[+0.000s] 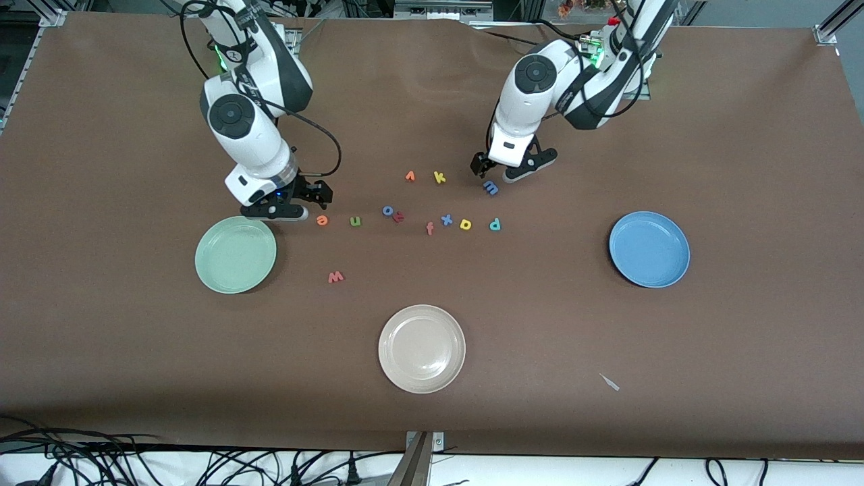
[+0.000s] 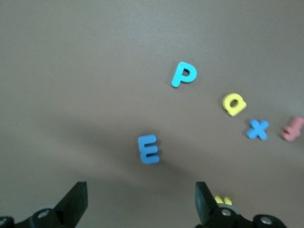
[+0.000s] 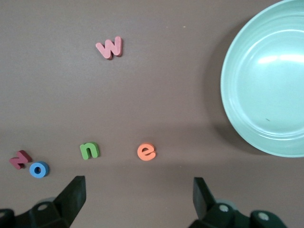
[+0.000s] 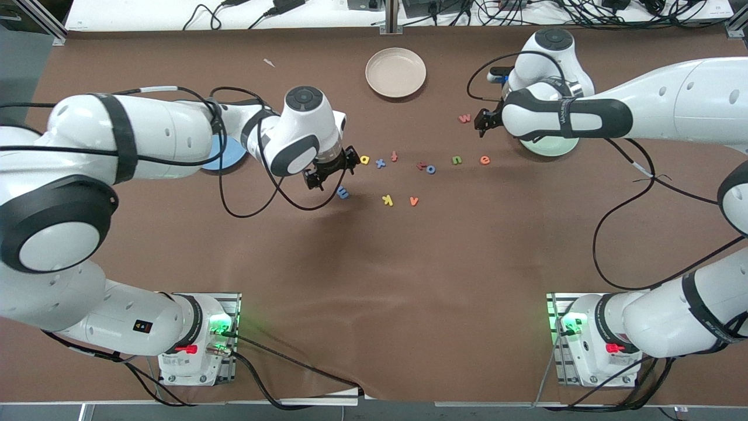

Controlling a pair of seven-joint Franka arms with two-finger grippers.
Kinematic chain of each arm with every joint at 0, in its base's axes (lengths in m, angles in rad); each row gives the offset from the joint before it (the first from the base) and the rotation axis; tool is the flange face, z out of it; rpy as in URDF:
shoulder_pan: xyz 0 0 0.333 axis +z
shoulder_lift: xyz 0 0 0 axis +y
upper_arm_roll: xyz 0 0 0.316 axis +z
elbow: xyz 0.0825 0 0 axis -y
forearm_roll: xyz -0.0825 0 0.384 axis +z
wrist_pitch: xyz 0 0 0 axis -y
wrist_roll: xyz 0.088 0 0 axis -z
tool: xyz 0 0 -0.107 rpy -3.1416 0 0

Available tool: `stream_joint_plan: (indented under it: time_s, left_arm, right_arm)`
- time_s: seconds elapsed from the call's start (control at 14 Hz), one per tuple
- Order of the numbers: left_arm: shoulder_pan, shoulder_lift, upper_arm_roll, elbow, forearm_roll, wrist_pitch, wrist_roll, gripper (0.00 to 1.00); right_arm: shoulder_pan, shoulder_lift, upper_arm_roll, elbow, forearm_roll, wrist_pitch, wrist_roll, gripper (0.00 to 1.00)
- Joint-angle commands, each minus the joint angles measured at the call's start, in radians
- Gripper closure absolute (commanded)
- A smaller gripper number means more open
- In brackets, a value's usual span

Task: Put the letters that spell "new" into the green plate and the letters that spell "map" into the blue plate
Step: 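Grasp the blue E with the left gripper while the right gripper approaches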

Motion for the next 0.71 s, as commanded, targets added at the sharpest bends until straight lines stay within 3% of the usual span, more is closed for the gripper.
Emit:
stream_joint_plan:
  time_s: [0.0,0.21,0.64]
  left_arm:
    - [-0.007,0.133,0.004,0.060,0.167,0.063,-0.191,0.02]
    - [-0.008,0.217,0.010,0.130,0.247,0.063,-0.270,0.04]
    - [-0.001,0.262,0.017,0.126,0.319,0.054,-0.273,0.13]
  right_arm:
    - [0.005,0.015,0.002,-0.054,-0.028,0.107,0.021,0.00]
    - [0.005,0.050,0.002,-0.112,-0.030,0.240,0.020,0.00]
    - [0.023,0.113,0.000,-0.157,-0.052,0.386,0.017,0.01]
